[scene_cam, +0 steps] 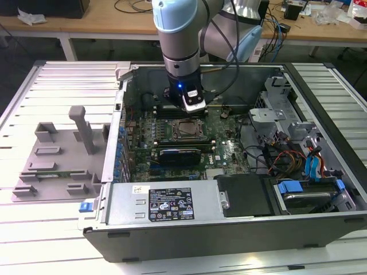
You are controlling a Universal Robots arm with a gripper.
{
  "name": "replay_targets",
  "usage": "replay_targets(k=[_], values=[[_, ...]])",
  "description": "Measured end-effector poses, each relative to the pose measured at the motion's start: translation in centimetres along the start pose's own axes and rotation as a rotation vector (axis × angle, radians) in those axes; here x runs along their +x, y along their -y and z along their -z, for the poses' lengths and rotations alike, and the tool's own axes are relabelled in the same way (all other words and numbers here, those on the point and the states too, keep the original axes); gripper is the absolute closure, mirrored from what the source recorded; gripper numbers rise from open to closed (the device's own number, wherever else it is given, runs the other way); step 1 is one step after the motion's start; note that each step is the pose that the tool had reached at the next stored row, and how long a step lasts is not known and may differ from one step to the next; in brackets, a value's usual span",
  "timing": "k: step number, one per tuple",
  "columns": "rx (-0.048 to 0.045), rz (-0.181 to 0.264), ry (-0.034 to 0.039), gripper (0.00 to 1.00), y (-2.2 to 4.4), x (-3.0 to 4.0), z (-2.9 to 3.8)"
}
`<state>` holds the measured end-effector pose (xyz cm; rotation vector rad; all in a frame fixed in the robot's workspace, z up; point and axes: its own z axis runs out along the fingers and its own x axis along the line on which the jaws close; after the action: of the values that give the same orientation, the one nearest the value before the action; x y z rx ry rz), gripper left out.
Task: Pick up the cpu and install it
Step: 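Install the first cpu locking lever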
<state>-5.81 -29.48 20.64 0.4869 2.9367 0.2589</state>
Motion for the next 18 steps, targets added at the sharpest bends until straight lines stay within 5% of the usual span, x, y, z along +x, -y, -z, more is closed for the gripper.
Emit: replay_targets(k=[4, 7, 10, 15, 18], values=[[-0.0009, 0.000, 0.0027, 0.89, 0.09, 0.34, 0.13], [-0.0083, 0.004, 0.0237, 0.89, 0.18, 0.54, 0.04], [-0.0243, 0.011, 0.0685, 0.89, 0.40, 1.03, -0.27], [-0.0337, 0.015, 0.0950, 0.89, 0.59, 1.46, -0.52], [-0.0420, 0.019, 0.1190, 0.89, 0.75, 1.81, -0.73]])
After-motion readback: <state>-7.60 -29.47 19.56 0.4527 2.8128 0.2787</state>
